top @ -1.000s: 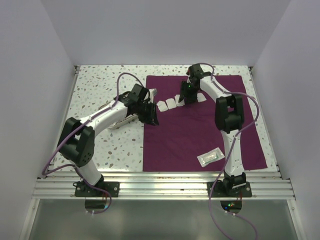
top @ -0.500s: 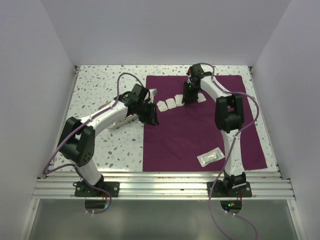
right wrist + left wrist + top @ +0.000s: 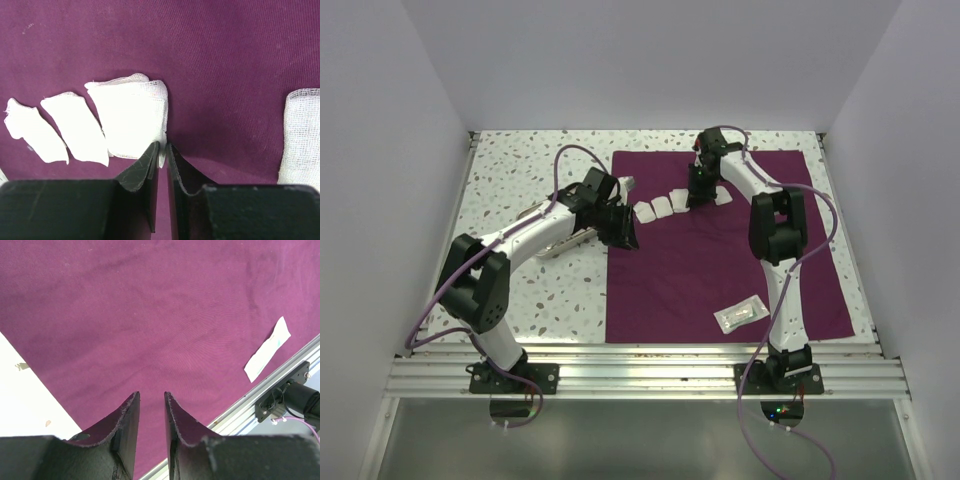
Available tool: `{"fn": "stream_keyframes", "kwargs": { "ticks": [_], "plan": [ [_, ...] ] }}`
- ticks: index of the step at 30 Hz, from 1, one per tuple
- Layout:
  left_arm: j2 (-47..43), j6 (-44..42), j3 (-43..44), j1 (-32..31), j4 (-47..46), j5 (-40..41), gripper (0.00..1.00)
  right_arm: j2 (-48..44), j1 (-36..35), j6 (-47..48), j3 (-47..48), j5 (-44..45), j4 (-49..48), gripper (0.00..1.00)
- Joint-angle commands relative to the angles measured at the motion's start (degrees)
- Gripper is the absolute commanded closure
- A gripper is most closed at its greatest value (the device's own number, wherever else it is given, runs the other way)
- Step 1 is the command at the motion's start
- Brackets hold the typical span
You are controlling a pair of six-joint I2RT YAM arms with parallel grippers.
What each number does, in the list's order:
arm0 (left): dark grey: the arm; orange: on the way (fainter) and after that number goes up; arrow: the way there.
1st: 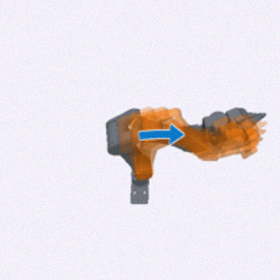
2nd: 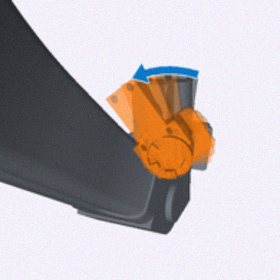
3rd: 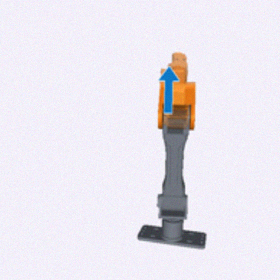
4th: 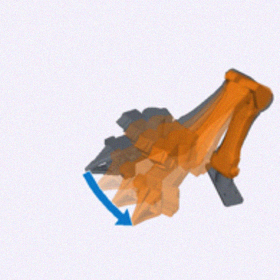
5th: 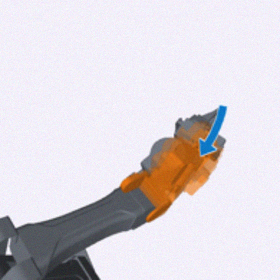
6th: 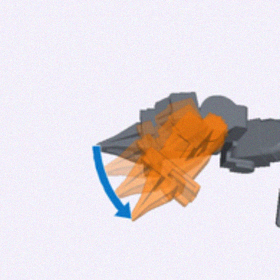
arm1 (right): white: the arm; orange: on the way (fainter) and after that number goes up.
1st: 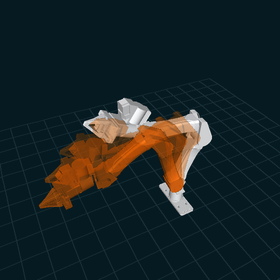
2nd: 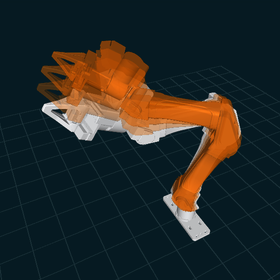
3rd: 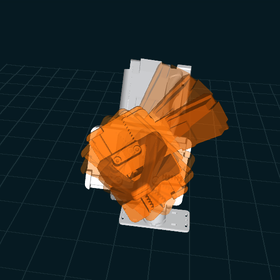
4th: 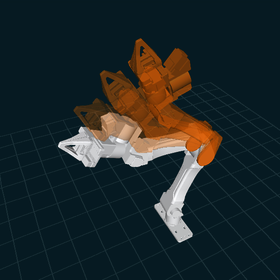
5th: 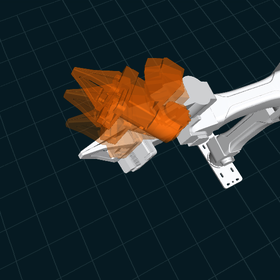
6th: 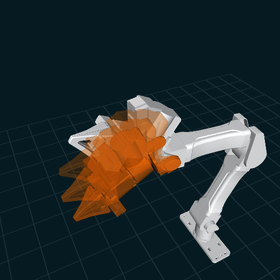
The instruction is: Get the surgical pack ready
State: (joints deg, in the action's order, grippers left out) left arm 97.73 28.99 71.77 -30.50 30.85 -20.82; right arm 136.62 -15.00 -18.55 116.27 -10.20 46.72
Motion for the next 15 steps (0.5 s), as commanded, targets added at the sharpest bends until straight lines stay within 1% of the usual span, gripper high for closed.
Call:
{"fn": "stream_keyframes", "kwargs": {
  "ticks": [1, 6, 7, 15],
  "plan": [
    [0.18, 0.98, -0.14, 0.27, -2.46, -0.98, 0.7, 0.14, -0.29, -0.53, 2.65, -1.84, 1.53, 0.86],
    [-0.17, 1.15, -0.84, 0.27, -2.9, -1.07, 0.69, -0.3, -0.29, -0.97, 3.35, -2.9, 1.53, 0.96],
    [-0.26, 1.24, -0.93, 0.27, -2.81, -0.98, 0.69, -0.39, -0.2, -1.14, 3.61, -3.07, 1.62, 1.0],
    [-0.7, 1.24, -1.54, 0.27, -2.99, -1.15, 0.69, -0.56, -0.2, -2.02, 6.25, -4.39, 2.67, 1.0]
  ]
}}
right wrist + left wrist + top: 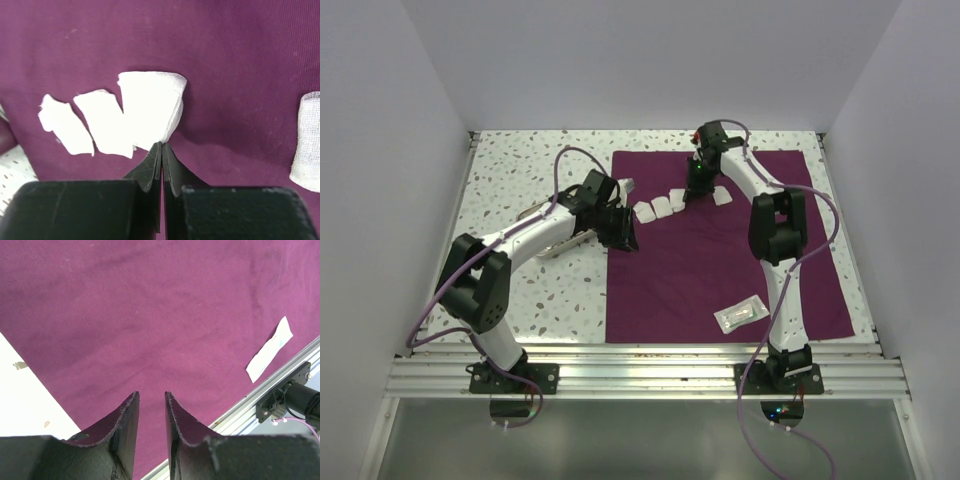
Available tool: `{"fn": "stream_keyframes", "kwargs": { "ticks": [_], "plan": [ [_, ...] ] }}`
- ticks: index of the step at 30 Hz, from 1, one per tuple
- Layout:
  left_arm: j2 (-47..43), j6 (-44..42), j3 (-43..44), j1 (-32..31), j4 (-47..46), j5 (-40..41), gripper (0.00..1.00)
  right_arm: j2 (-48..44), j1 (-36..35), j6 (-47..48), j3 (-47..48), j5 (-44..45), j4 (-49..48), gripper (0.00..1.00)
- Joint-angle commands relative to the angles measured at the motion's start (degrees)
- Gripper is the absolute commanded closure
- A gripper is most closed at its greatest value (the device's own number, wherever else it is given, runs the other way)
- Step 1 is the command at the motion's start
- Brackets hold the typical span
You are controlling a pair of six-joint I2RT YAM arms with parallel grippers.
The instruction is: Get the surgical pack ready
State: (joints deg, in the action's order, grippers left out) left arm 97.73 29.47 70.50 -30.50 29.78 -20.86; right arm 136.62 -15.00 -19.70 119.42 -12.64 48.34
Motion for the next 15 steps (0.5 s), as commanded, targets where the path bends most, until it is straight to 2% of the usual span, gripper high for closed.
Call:
{"fn": "stream_keyframes", "kwargs": {
  "ticks": [1, 15],
  "plan": [
    [-0.62, 0.76, -0.27, 0.18, -2.01, -1.02, 0.69, -0.56, -0.29, -0.95, 3.37, -2.03, 1.06, 1.0],
    [-0.79, 0.58, -1.24, 0.18, -2.36, -1.55, 0.69, -1.18, -0.29, 1.07, 4.78, -2.12, 4.05, 1.0]
  ]
}}
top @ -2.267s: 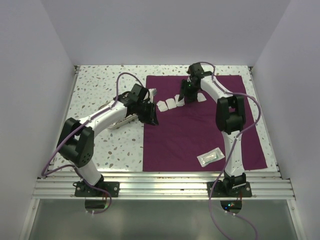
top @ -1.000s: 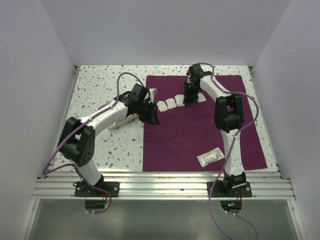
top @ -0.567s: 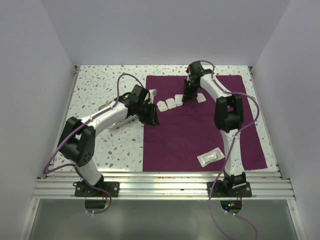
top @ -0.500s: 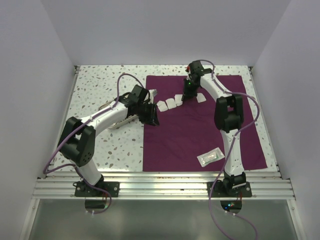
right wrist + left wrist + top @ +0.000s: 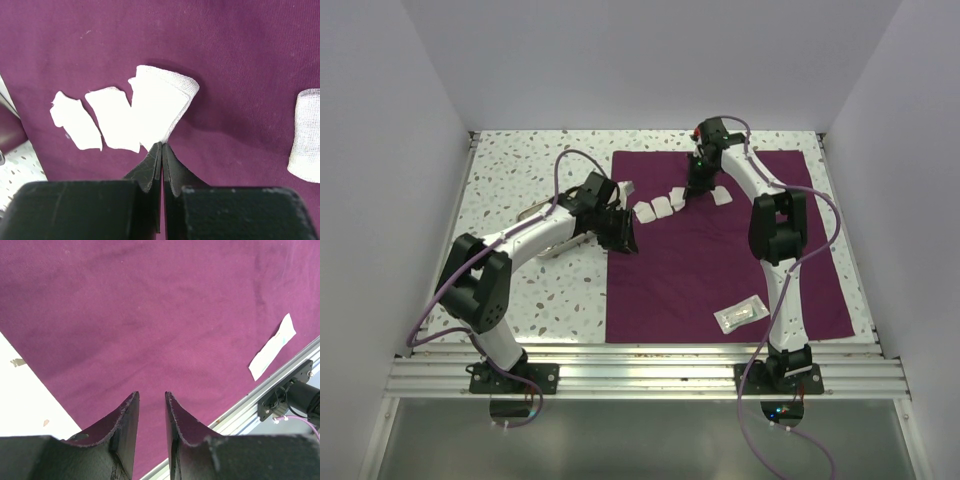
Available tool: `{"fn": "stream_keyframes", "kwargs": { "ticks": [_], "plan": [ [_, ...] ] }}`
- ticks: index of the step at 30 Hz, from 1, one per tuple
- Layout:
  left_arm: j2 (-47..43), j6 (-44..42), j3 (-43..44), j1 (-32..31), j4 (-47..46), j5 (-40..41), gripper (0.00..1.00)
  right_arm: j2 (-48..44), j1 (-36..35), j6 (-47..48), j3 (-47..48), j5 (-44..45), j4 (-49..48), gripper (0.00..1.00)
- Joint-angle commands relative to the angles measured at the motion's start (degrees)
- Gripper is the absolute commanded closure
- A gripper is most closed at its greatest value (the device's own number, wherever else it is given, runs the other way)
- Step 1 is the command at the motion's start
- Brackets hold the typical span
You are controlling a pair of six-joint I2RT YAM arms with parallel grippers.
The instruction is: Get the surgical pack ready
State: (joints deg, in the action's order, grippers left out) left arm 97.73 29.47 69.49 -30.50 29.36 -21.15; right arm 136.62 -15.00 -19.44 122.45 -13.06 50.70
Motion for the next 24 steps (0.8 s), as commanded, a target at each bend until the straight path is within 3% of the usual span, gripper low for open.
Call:
{"fn": "stream_keyframes", "kwargs": {
  "ticks": [1, 15, 24],
  "plan": [
    [-0.7, 0.5, -0.32, 0.18, -1.94, -1.27, 0.69, -1.96, -0.29, 0.63, 1.47, -1.71, 1.25, 1.0],
    [-0.53, 0.32, -0.68, 0.18, -2.03, -1.44, 0.69, -2.32, -0.11, 4.32, -1.07, -1.71, 1.42, 1.0],
    [-0.35, 0.41, -0.59, 0.27, -2.29, -1.79, 0.69, -2.5, 0.77, 9.77, -4.59, -6.45, 0.72, 1.0]
  ]
}}
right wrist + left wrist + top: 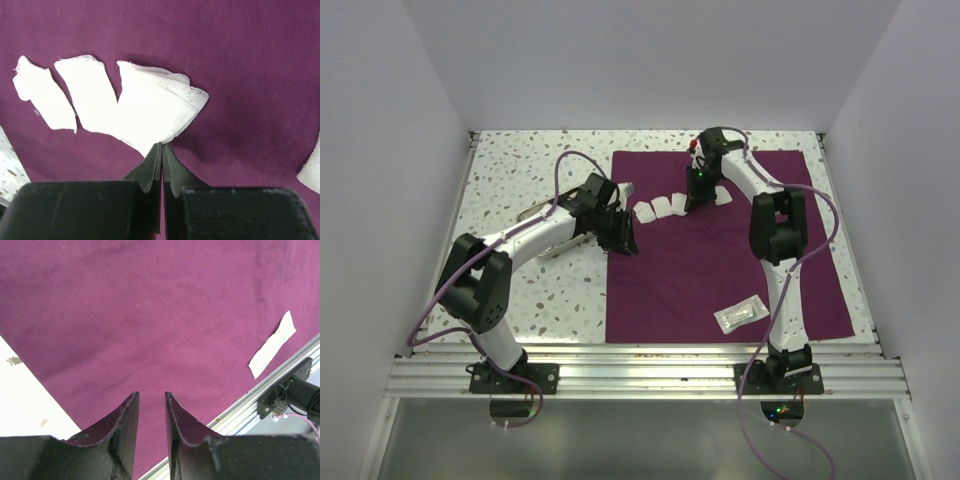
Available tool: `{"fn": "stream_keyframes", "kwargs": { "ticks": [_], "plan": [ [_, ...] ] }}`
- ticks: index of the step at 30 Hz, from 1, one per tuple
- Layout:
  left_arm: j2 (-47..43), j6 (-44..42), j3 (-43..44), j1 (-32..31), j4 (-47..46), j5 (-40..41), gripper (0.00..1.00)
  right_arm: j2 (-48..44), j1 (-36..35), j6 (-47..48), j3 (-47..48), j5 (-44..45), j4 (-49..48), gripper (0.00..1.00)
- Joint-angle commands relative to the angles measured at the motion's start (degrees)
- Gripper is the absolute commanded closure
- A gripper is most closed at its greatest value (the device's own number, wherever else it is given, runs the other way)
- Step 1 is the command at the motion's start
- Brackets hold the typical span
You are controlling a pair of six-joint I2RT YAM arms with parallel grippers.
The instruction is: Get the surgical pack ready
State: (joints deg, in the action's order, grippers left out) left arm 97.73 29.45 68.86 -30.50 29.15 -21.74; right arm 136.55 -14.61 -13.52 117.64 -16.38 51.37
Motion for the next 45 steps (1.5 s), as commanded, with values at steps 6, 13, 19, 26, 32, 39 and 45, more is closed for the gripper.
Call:
{"fn": "stream_keyframes", "kwargs": {
  "ticks": [6, 13, 19, 26, 32, 39, 45],
  "plan": [
    [-0.26, 0.43, 0.05, 0.18, -2.16, -1.29, 0.69, -1.9, 1.43, 2.72, 0.92, -2.69, -0.22, 0.93],
    [-0.17, 0.52, -0.22, 0.18, -2.43, -1.47, 0.69, -2.69, 1.51, -0.8, -2.5, -5.85, -2.77, 0.68],
    [0.0, 0.52, -0.31, 0.18, -2.6, -1.82, 0.68, -2.69, 1.34, -3.79, -4.0, -7.52, -5.14, 0.65],
    [-0.09, 0.43, -0.22, 0.27, -2.6, -1.73, 0.68, -2.25, 1.34, -6.34, -4.71, -9.11, -6.2, 0.66],
    [0.44, 0.25, -0.04, 0.27, -2.52, -1.82, 0.68, -2.43, 1.34, -7.58, -3.22, -5.95, -5.06, 0.74],
    [0.44, 0.08, 0.31, 0.18, -2.16, -1.73, 0.68, -1.46, 1.43, -6.0, 2.5, -4.54, -1.11, 0.95],
    [0.97, 0.08, 0.4, 0.18, -2.43, -1.9, 0.68, -1.38, 1.34, -3.19, 8.3, -2.16, 2.84, 1.0]
  ]
}}
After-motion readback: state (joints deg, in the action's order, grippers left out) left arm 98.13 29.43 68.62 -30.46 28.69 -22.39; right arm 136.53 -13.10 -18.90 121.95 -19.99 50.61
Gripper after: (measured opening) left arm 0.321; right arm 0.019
